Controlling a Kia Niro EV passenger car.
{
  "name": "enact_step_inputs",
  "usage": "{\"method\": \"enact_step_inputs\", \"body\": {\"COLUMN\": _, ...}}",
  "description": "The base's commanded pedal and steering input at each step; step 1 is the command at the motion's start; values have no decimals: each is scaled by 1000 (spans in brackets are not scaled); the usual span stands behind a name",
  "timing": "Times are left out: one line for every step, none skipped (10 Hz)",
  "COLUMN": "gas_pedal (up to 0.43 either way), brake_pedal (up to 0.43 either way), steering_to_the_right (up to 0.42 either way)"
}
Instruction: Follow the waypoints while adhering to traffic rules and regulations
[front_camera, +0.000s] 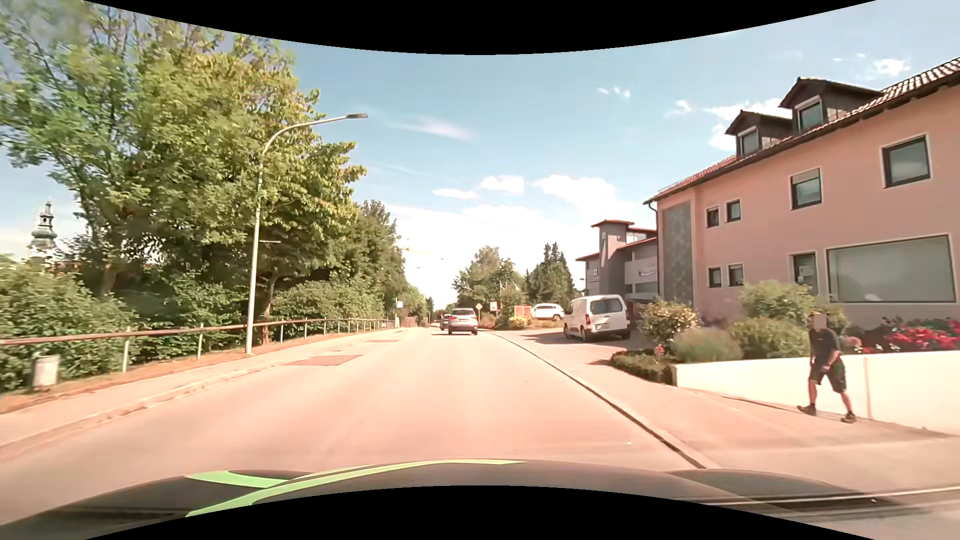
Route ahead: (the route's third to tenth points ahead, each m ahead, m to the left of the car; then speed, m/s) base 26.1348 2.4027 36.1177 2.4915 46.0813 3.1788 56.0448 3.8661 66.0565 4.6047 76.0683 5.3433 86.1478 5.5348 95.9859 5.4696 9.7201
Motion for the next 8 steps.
{"method": "enact_step_inputs", "body": {"gas_pedal": 8, "brake_pedal": 0, "steering_to_the_right": -13}}
{"method": "enact_step_inputs", "body": {"gas_pedal": 8, "brake_pedal": 0, "steering_to_the_right": -12}}
{"method": "enact_step_inputs", "body": {"gas_pedal": 8, "brake_pedal": 0, "steering_to_the_right": -11}}
{"method": "enact_step_inputs", "body": {"gas_pedal": 8, "brake_pedal": 0, "steering_to_the_right": -11}}
{"method": "enact_step_inputs", "body": {"gas_pedal": 20, "brake_pedal": 0, "steering_to_the_right": -11}}
{"method": "enact_step_inputs", "body": {"gas_pedal": 20, "brake_pedal": 0, "steering_to_the_right": -11}}
{"method": "enact_step_inputs", "body": {"gas_pedal": 28, "brake_pedal": 0, "steering_to_the_right": -11}}
{"method": "enact_step_inputs", "body": {"gas_pedal": 28, "brake_pedal": 0, "steering_to_the_right": -11}}
